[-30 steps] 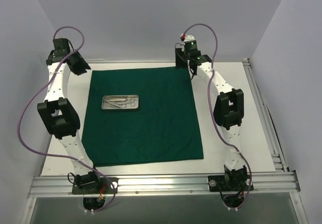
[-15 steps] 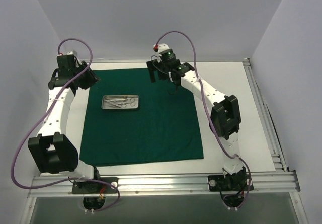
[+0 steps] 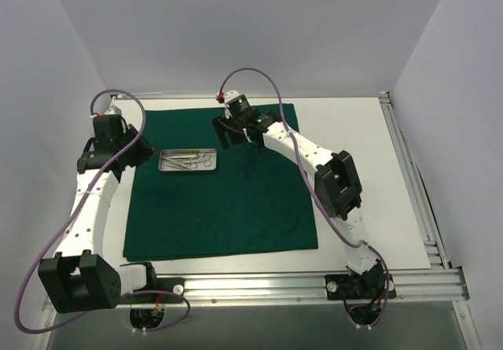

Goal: Open and lay out the surgical kit
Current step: Pick up the container from the surgical kit.

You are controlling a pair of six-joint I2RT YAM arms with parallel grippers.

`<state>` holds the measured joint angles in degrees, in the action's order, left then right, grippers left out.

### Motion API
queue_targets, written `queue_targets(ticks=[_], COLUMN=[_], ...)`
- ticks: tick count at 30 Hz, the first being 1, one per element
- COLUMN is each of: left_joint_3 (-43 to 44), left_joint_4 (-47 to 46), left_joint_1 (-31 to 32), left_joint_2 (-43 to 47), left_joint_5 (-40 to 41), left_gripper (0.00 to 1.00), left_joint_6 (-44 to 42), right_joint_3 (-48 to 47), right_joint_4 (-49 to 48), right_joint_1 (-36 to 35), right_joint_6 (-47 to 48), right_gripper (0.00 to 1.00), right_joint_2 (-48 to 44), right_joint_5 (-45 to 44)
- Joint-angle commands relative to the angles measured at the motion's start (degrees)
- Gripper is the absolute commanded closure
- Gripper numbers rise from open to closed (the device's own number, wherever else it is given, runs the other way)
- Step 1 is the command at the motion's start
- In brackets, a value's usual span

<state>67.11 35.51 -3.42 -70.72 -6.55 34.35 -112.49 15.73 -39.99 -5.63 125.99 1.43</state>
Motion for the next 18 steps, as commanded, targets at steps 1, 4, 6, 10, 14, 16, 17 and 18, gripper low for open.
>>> queue_targets(ticks=[1,4,6,10,14,16,17,18], left_joint_3=[-2.5,-4.1,-3.3,-1.8,-0.6,-0.3,-0.2,-0.1], left_joint_4=[2.7,2.0,2.5,3.6,4.5,4.5,4.3,3.9], left_joint_1=[1.2,2.8,6.3,9.8,12.2,12.6,12.9,13.0], left_joint_2=[0.1,-0.7,-2.1,-5.8,-8.5,-9.3,-10.0,-10.5], left_joint_5=[4.5,4.6,8.5,12.0,15.7,17.3,18.0,19.0], left_gripper=[0.71,0.64,0.58,0.57,0.57,0.57,0.57,0.57], left_joint_6=[7.3,12.9,15.9,22.3,28.0,31.1,32.0,32.8], right_joint_3=[0.2,2.5,5.0,12.1,16.8,17.9,18.5,19.1], right_joint_4=[1.1,1.8,2.5,3.5,4.0,4.7,4.9,5.5], right_joint_1=[0.6,0.6,0.6,0.6,0.9,1.2,1.3,1.6], right_joint_6=[-2.5,-3.2,-3.5,-6.1,-8.3,-9.0,-9.5,-9.5], right_gripper=[0.27,0.27,0.26,0.25,0.24,0.24,0.24,0.24], right_joint_2=[-2.6,-5.0,-7.2,-12.8,-17.0,-18.4,-19.0,-20.2], right_joint_5=[-3.3,-5.5,-7.1,-10.8,-12.2,-12.7,-12.7,-12.5])
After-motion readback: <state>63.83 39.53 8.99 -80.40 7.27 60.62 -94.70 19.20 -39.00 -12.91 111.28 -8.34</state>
